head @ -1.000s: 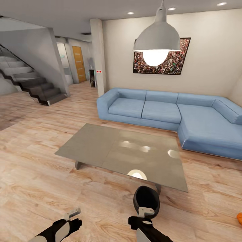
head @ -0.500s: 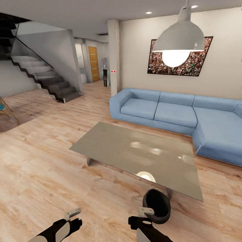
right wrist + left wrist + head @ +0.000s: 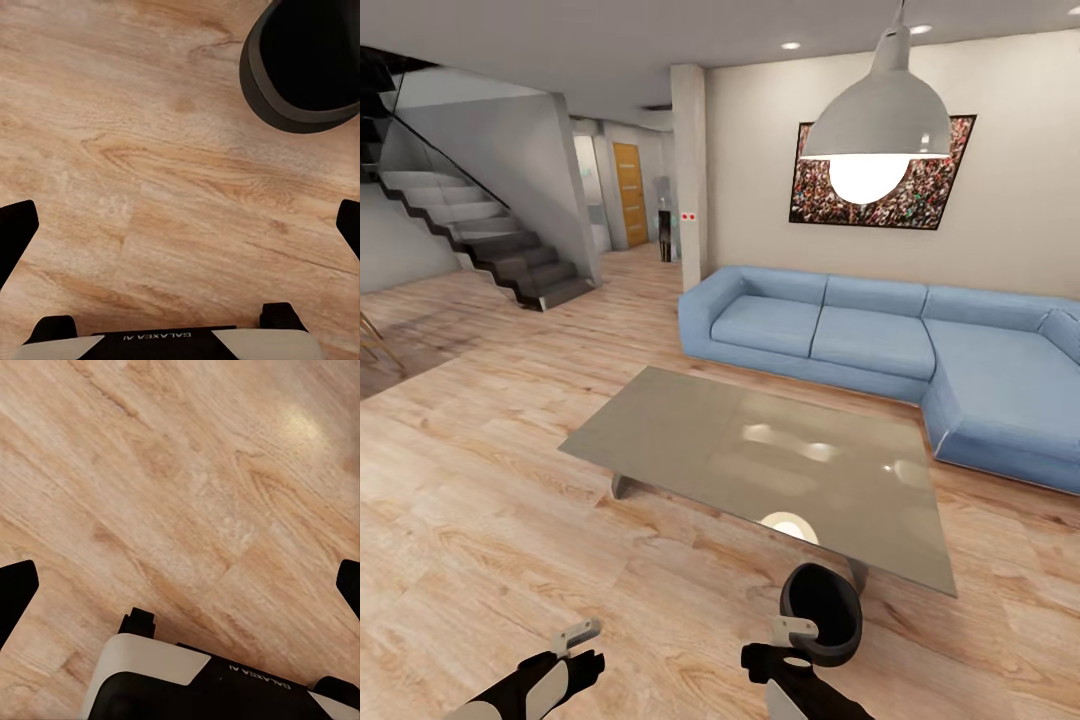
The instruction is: Place each of the two pumpkins and all three candles from the living room inside a cabinet in the living room (use any cabinet), then make sure every cabinet is closed, and position the cauldron so it is next to a table in the living room.
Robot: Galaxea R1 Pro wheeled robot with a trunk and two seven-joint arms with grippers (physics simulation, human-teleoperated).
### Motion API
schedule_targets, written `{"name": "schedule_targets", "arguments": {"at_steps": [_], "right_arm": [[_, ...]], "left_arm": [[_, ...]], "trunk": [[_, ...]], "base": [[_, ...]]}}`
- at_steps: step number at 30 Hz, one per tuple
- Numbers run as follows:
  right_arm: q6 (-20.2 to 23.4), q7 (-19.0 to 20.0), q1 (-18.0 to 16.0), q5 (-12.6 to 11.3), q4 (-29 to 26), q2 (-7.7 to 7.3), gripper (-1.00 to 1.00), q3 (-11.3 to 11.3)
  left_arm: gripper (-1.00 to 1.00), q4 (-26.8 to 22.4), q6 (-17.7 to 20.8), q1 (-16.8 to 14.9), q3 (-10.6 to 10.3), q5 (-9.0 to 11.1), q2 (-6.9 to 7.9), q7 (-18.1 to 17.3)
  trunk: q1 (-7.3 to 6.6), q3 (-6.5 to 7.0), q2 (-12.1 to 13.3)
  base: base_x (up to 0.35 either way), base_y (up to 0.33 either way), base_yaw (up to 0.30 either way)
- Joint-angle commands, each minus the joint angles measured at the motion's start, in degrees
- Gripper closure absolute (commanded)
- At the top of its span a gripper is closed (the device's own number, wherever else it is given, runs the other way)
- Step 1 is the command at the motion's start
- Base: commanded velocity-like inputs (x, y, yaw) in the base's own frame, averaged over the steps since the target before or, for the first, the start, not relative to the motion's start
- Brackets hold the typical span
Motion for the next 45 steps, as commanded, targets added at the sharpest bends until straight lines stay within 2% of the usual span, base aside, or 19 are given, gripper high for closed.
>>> {"name": "schedule_targets", "arguments": {"at_steps": [1,38,45], "right_arm": [[0.31,-0.49,-0.06,-0.25,-0.12,-0.04,-1.00,0.48],[0.47,-0.56,-0.06,-0.17,-0.09,0.04,-1.00,0.56],[0.49,-0.56,-0.06,-0.16,-0.05,0.04,-1.00,0.56]], "left_arm": [[-1.00,-0.19,0.29,-0.02,-0.51,0.52,0.02,0.41],[-1.00,-0.19,0.29,-0.02,-0.51,0.50,-0.01,0.44],[-1.00,-0.19,0.29,-0.02,-0.52,0.52,-0.01,0.40]], "trunk": [[0.03,-0.12,-0.12],[0.03,-0.11,-0.12],[0.03,-0.29,-0.12]], "base": [[0.000,0.000,0.000],[0.000,0.000,0.000],[0.000,0.000,0.202]]}}
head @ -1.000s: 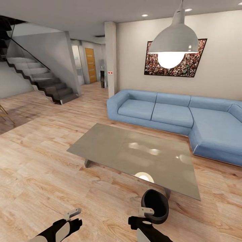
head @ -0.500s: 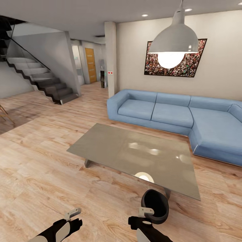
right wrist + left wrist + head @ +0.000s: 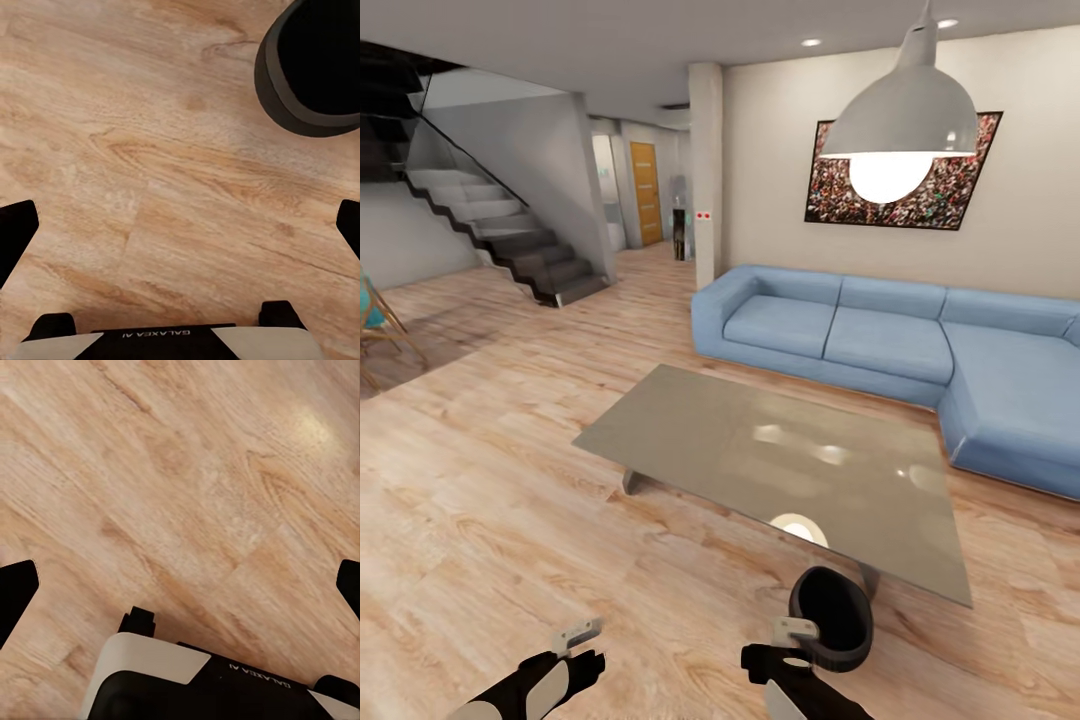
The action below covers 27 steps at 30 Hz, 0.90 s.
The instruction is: Place each of the two pumpkins and all three candles from the living room inside a cabinet in the living room (use any cabinet), then make sure every cabinet is closed, and position the cauldron so it is next to a table in the living room.
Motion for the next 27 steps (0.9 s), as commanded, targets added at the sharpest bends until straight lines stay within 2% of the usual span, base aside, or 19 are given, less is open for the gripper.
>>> {"name": "schedule_targets", "arguments": {"at_steps": [1,27], "right_arm": [[0.31,-0.48,-0.06,-0.26,-0.11,-0.04,-1.00,0.48],[0.31,-0.48,-0.06,-0.26,-0.10,-0.04,-1.00,0.49]], "left_arm": [[-1.00,-0.19,0.29,-0.02,-0.47,0.51,0.05,0.38],[-1.00,-0.19,0.21,-0.02,-0.51,0.51,0.05,0.42]], "trunk": [[0.03,-0.15,-0.12],[0.03,-1.05,-0.12]], "base": [[0.000,0.000,0.262],[0.000,0.000,0.273]]}}
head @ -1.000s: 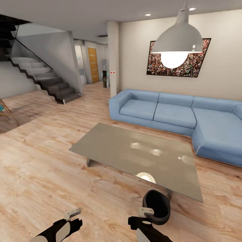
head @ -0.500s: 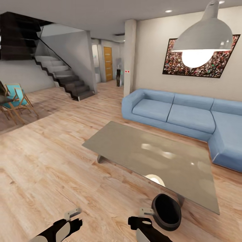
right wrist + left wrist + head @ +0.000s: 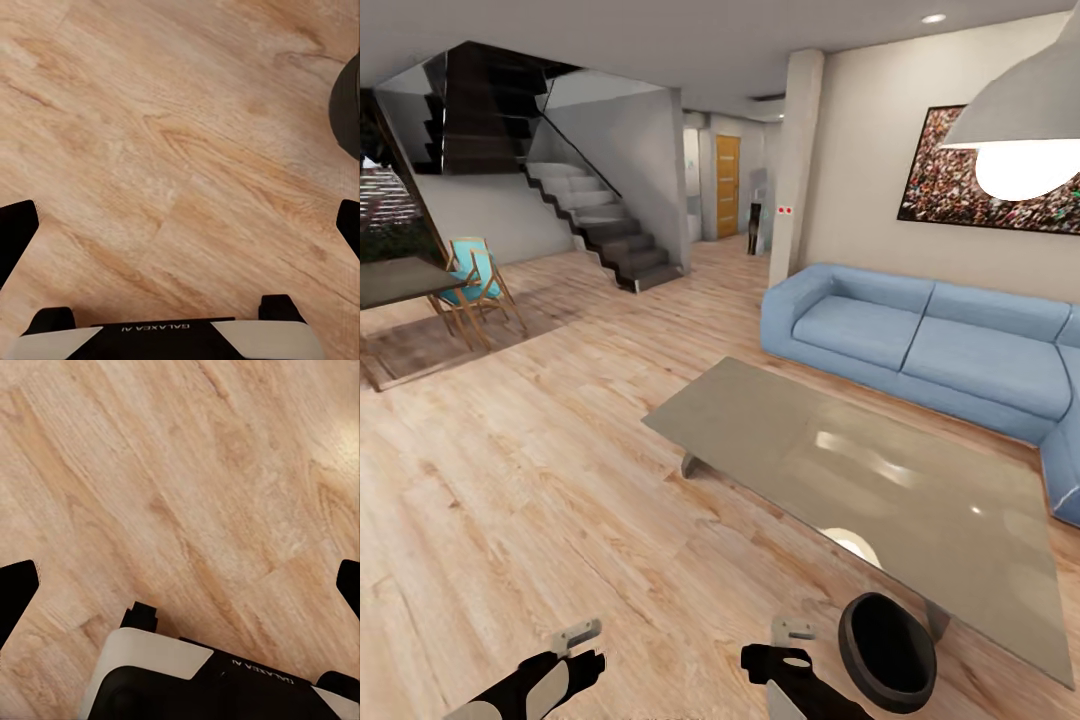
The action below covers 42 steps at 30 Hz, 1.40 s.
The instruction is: Place each of the two pumpkins and all three candles from the living room inside a cabinet in the living room (use any cabinet), then make sure every cabinet is closed, and position the cauldron so it is next to a table in the living room.
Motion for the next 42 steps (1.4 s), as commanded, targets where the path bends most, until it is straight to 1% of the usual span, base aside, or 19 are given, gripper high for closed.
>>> {"name": "schedule_targets", "arguments": {"at_steps": [1,42], "right_arm": [[0.31,-0.48,-0.06,-0.26,-0.12,-0.05,-1.00,0.48],[0.32,-0.48,-0.06,-0.26,-0.12,-0.05,-1.00,0.48]], "left_arm": [[-1.00,-0.19,0.31,-0.02,-0.47,0.51,0.05,0.40],[-1.00,-0.19,0.29,-0.02,-0.50,0.33,0.05,0.56]], "trunk": [[0.03,-0.15,-0.12],[0.03,-1.57,-0.12]], "base": [[0.000,0.000,0.274],[0.000,0.000,0.274]]}}
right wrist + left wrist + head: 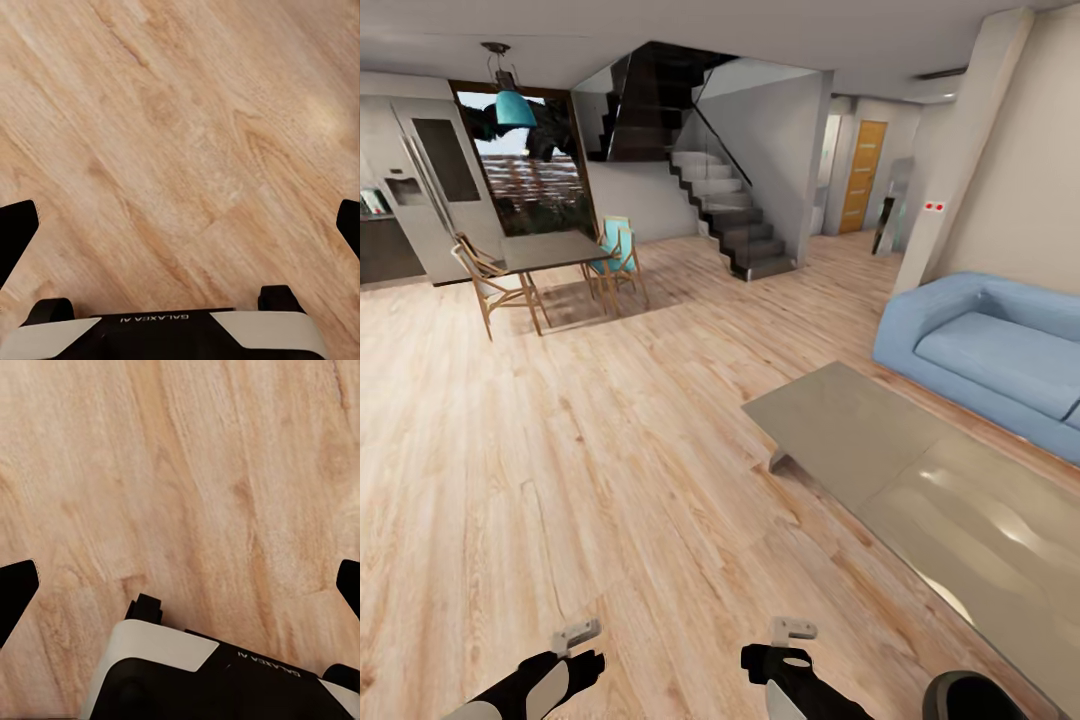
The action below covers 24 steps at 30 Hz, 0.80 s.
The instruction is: Place each of the two pumpkins and all three candles from the living room inside a cabinet in the living room (use any cabinet), then make sure every cabinet is closed, and position the cauldron so it is next to a table in the living room.
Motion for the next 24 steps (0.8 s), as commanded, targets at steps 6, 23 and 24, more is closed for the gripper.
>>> {"name": "schedule_targets", "arguments": {"at_steps": [6,23,24], "right_arm": [[0.31,-0.48,-0.06,-0.26,-0.12,-0.05,-1.00,0.48],[0.39,-0.48,-0.06,-0.26,-0.13,-0.05,-1.00,0.48],[0.38,-0.48,-0.06,-0.26,-0.13,-0.05,-1.00,0.48]], "left_arm": [[-1.00,-0.18,0.29,-0.02,-0.48,0.48,0.05,0.42],[-1.00,-0.18,0.21,-0.02,-0.48,0.42,-0.01,0.52],[-1.00,-0.18,0.21,-0.02,-0.48,0.42,-0.02,0.52]], "trunk": [[0.03,-0.32,-0.12],[0.03,-0.91,-0.12],[0.03,-0.94,-0.12]], "base": [[0.000,0.000,0.274],[0.000,0.000,0.274],[0.000,0.000,0.274]]}}
